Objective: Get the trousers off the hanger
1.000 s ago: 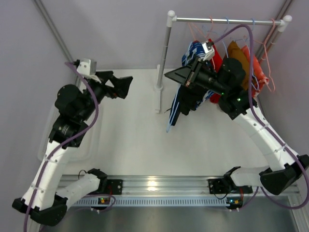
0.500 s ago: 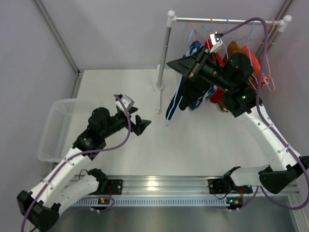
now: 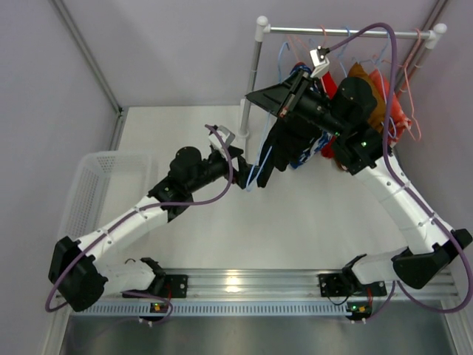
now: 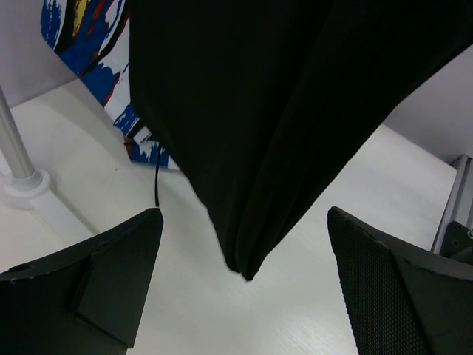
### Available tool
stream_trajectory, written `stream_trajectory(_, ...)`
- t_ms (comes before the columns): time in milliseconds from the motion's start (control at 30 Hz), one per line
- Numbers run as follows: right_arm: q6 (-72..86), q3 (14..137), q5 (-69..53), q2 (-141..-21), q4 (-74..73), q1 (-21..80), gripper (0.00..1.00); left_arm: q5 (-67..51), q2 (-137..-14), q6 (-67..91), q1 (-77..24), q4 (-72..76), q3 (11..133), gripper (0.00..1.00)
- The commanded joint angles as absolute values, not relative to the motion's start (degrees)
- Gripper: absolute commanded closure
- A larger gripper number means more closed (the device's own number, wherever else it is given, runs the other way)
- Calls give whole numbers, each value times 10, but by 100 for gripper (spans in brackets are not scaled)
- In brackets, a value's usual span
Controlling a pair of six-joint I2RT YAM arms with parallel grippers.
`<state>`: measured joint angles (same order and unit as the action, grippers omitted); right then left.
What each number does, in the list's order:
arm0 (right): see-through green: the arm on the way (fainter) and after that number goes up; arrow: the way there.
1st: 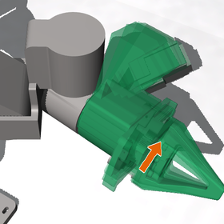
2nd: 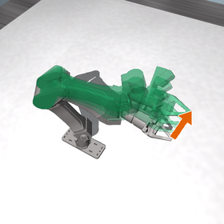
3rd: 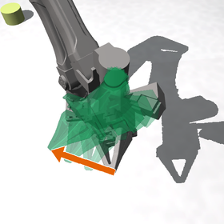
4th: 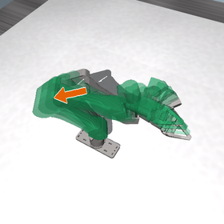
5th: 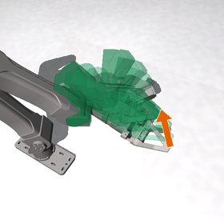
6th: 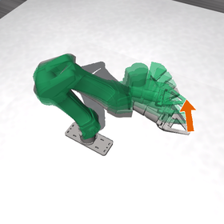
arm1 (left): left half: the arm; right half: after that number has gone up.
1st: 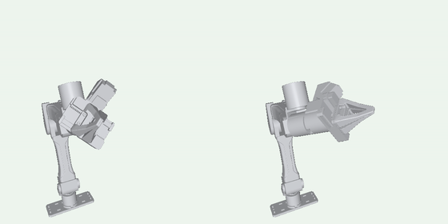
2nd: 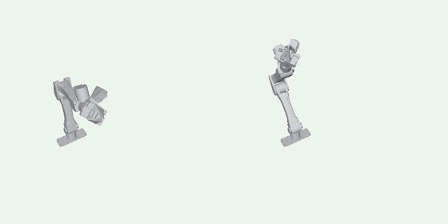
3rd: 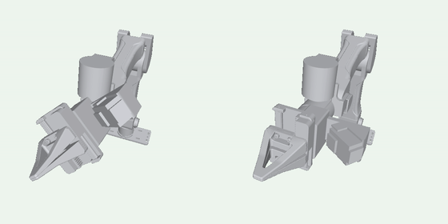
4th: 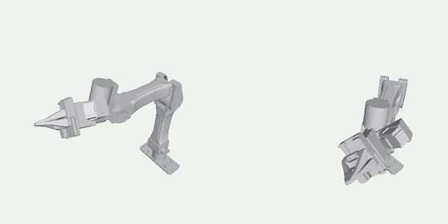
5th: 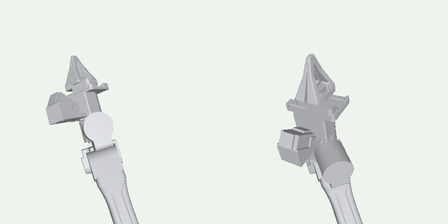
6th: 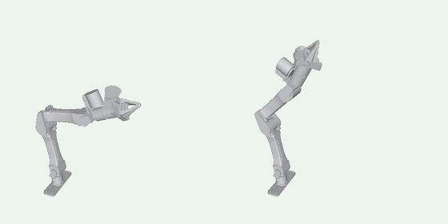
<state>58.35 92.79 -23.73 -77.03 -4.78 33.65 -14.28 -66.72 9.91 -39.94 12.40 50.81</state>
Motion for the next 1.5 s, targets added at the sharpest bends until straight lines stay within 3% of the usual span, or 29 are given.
stream_trajectory(0, 572, 978, -245, -762, 58, 349, 100, -143, -688, 124, -412, 210, 554, 3)
stream_trajectory(267, 578, 982, -256, -762, 75, 360, 100, -110, -705, 136, -419, 193, 591, 9)
stream_trajectory(467, 573, 976, -266, -760, 79, 366, 100, -98, -708, 134, -419, 190, 610, 27)
stream_trajectory(933, 574, 936, -275, -751, 80, 384, 100, -86, -722, 131, -419, 207, 626, 21)
stream_trajectory(967, 575, 936, -275, -751, 82, 385, 100, -85, -727, 132, -419, 204, 634, 25)
stream_trajectory(1000, 575, 936, -275, -751, 83, 386, 100, -84, -729, 133, -419, 201, 638, 37)
stream_trajectory(1067, 575, 935, -274, -751, 83, 385, 100, -83, -734, 136, -419, 193, 649, 49)
stream_trajectory(1100, 570, 933, -273, -749, 82, 385, 100, -83, -735, 137, -419, 190, 651, 67)
stream_trajectory(1200, 559, 916, -265, -738, 62, 381, 100, -82, -730, 141, -419, 167, 661, 88)
stream_trajectory(1233, 560, 907, -260, -727, 54, 374, 100, -80, -726, 141, -419, 158, 664, 100)
stream_trajectory(1467, 538, 774, -249, -670, 14, 283, 100, -54, -649, 134, -415, 91, 670, 100)
